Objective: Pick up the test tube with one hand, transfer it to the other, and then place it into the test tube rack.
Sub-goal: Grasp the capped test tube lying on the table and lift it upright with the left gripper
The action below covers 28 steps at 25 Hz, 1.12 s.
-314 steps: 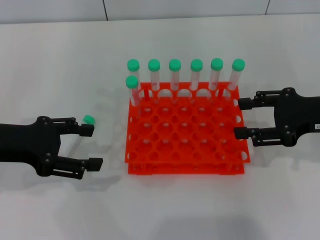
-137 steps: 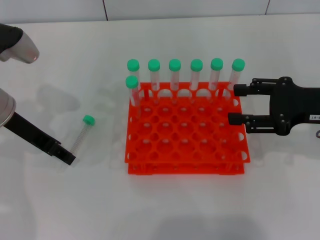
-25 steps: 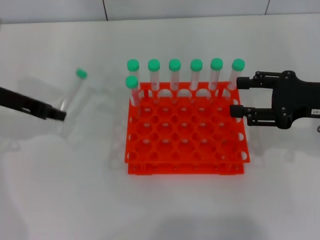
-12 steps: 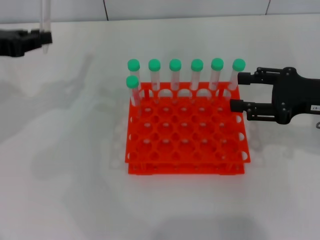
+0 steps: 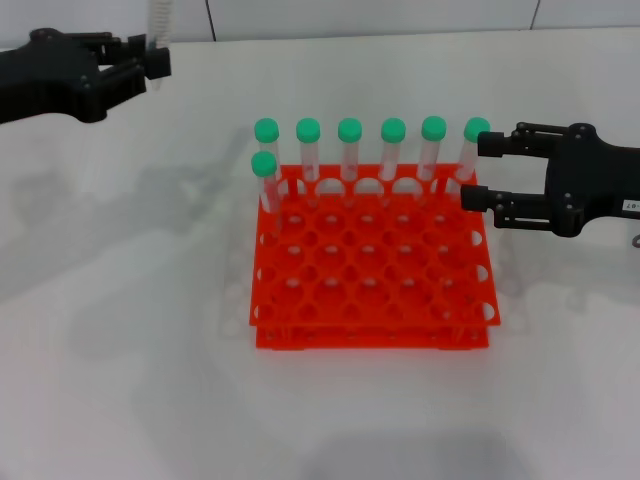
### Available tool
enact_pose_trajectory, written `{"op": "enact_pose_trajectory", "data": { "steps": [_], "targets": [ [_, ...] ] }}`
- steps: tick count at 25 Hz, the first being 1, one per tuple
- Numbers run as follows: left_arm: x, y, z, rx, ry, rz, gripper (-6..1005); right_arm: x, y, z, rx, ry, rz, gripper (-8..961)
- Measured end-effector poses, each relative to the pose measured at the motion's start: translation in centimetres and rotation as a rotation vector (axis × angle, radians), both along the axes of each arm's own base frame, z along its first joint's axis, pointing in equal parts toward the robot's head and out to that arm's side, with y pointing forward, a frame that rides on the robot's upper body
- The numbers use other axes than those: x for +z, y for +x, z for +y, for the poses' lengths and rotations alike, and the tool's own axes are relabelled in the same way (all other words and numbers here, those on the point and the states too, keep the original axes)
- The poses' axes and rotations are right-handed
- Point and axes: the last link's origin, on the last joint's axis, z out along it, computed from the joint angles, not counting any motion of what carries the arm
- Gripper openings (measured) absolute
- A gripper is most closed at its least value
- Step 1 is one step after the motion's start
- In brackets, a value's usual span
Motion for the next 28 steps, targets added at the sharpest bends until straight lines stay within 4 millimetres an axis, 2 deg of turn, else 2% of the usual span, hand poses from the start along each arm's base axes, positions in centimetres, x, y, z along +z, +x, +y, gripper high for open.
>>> {"op": "enact_pose_trajectory", "data": {
  "steps": [6,12,28],
  "targets": [
    [-1.3,0.0,-0.8,-0.100,0.007,-0.068,196,0.1,-0.1,-0.1,0.005,0.001,0.002,693],
    [-3.1,0.4,-0.5,-0.099,-0.041,-0.080,196,0.2,-0.4,0.2,0.019,0.004,0.002,693],
    [-7.8,2.2,0.3,-0.147,-0.164,0.030,196,0.4,-0.7,0.2,0.028,0.013,0.012,693]
  ]
}}
